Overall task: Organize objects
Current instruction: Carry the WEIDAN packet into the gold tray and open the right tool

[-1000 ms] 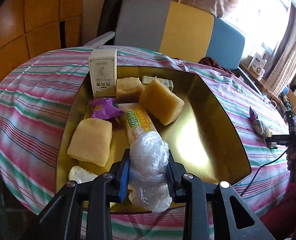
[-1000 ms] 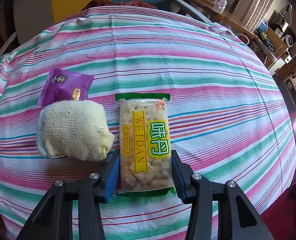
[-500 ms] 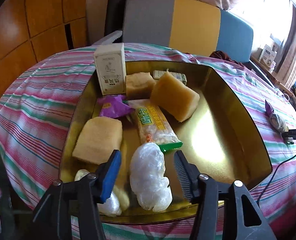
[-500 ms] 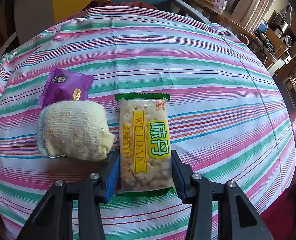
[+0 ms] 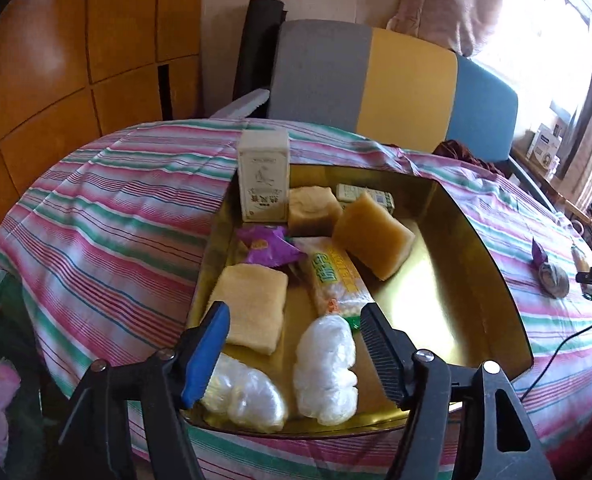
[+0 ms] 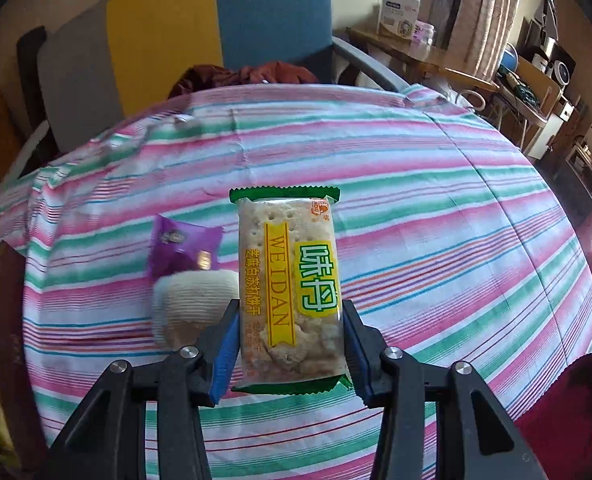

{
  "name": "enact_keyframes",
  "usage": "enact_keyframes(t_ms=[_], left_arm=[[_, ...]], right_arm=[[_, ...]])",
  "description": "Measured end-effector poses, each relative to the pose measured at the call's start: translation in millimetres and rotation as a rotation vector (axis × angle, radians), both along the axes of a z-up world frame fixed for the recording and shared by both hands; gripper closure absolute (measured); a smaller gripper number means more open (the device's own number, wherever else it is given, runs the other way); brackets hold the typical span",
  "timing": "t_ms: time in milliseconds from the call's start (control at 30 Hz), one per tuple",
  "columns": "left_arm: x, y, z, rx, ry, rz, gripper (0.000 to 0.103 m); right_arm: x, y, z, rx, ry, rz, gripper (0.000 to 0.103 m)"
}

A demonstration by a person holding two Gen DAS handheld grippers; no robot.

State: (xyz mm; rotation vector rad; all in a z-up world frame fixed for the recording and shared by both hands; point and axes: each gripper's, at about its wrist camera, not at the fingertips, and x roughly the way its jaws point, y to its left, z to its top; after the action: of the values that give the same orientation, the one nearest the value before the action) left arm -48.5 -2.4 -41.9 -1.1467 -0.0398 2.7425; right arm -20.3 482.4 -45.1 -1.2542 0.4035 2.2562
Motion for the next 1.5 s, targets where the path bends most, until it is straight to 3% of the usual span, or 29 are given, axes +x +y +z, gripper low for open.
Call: enact_keyframes(t_ms=[100, 267, 467, 700, 967, 1200, 1367, 1500], left_arm=[[-1.8, -7.3, 1.0, 0.014, -0.002, 0.035, 0.032], [-1.6, -15.9, 2.1, 0.028, 0.0, 0.067, 0.031], [1.0, -25.2, 3.7, 0.045, 0.01, 0.088, 0.03], [2.3, -32.8, 0.6, 0.053, 0.001, 0.098, 0.029], [3.0, -27.9, -0.1, 0.039, 0.007, 0.08, 0.028], [3.1, -20.1, 0.3, 0.0, 0.01, 0.069, 0.027], [5.3, -13.1, 4.6, -0.016, 0.023, 0.049, 0.027], [6.5, -5.7, 6.2, -0.027, 0.028, 0.022, 0.027]], right_arm=[[-18.2, -43.5, 22.9, -0.026, 0.056, 0.138, 0.056], [-50.7, -160.8, 36.8, -0.081, 0.079, 0.434, 0.056], [-75.1, -278.3, -3.7, -0.152, -0.024, 0.647, 0.055], [-87.0, -331.0, -45.2, -0.304, -0.121, 0.72, 0.054], [-76.6, -326.3, -41.4, -0.354, -0.083, 0.734, 0.054], [-68.5, -298.8, -19.8, -0.282, -0.025, 0.683, 0.054], [-61.7, -256.6, 4.0, -0.21, 0.025, 0.615, 0.054], [-60.3, -204.8, 11.2, -0.175, 0.029, 0.491, 0.054]])
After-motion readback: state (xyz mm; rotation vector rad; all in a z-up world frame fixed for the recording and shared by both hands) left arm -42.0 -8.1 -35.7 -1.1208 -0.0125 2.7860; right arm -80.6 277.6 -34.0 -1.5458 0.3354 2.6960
